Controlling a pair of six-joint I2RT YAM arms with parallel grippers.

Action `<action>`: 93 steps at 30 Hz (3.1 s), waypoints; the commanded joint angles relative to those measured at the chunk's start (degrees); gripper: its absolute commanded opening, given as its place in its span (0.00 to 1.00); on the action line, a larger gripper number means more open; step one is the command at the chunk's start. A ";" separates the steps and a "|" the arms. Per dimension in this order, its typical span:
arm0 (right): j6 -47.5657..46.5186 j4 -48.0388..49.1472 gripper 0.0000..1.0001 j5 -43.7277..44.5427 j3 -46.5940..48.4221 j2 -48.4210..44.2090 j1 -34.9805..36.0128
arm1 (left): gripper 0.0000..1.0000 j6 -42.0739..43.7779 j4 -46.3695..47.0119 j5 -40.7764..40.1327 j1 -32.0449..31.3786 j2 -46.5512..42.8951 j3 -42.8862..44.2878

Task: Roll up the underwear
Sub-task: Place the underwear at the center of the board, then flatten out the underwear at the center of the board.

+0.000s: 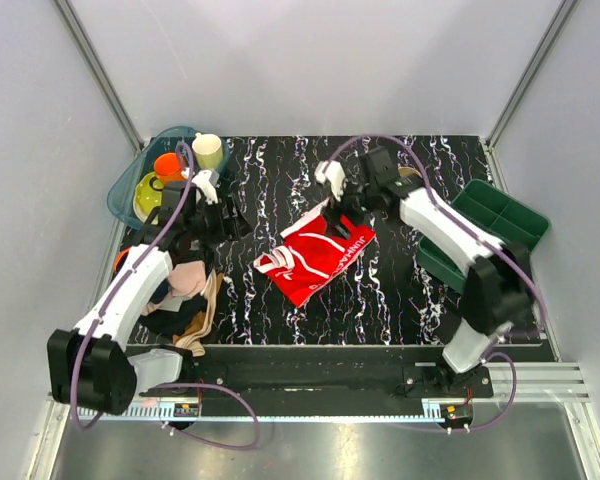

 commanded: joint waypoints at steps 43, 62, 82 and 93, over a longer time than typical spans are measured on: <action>-37.01 -14.88 0.12 1.00 -39.65 -23.72 27.23 | 0.99 8.94 9.44 19.48 -1.23 -19.27 -9.13; -5.56 -4.60 0.67 -18.32 -16.40 -14.02 -10.38 | 0.72 19.11 -12.14 9.95 -12.91 48.49 46.37; -2.30 -14.26 0.63 -6.20 9.19 18.80 -15.67 | 0.68 23.61 -20.69 9.94 -14.33 66.78 65.49; -2.82 -17.08 0.62 -7.34 11.04 21.52 -15.66 | 0.61 23.78 -20.87 13.20 -15.03 69.07 65.58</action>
